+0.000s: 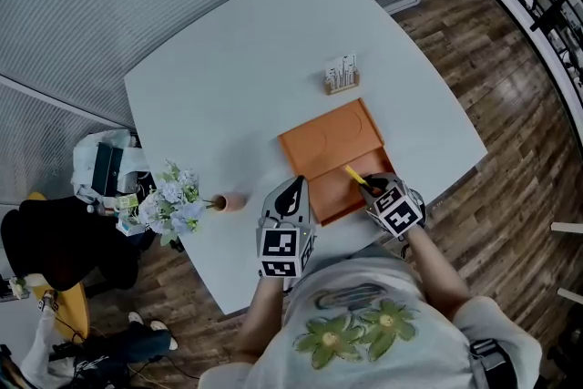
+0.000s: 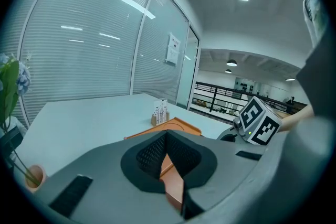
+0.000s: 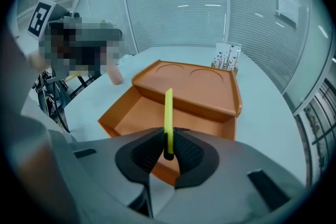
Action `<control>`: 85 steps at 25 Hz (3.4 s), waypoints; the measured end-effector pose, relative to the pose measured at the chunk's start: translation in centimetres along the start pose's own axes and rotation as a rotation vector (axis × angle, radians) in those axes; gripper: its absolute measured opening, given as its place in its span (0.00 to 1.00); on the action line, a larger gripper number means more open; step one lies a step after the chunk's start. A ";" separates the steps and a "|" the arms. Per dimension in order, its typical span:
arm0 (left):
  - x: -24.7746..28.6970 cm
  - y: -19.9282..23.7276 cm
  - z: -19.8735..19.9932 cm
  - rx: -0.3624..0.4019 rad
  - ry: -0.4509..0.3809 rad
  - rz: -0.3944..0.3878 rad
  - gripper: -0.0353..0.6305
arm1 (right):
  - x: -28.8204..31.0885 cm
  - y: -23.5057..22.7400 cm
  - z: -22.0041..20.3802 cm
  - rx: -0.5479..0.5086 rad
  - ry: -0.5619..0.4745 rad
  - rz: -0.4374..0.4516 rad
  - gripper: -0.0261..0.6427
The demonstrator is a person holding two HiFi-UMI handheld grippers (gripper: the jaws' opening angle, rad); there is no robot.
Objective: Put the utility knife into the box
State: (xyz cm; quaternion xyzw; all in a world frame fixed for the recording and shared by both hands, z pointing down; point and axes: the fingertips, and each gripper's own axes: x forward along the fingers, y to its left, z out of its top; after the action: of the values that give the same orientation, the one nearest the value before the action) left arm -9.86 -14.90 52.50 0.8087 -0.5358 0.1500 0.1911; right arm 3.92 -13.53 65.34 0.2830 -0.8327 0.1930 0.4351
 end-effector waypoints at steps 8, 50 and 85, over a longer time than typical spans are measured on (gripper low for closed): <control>0.4 0.4 -0.5 0.000 0.016 0.004 0.06 | 0.9 -0.1 -0.2 -0.070 0.064 0.012 0.13; 0.6 1.5 -2.0 0.007 0.049 0.034 0.06 | 4.3 -1.0 -1.8 -0.294 0.307 0.052 0.13; 0.7 1.4 -1.8 -0.010 0.033 0.025 0.06 | 4.5 -0.7 -1.8 -0.329 0.309 0.043 0.19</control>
State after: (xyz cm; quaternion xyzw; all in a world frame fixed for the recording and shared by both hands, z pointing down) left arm -10.97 -15.17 54.59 0.7983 -0.5434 0.1629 0.2021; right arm 3.40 -14.46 70.16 0.1577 -0.7823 0.1047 0.5934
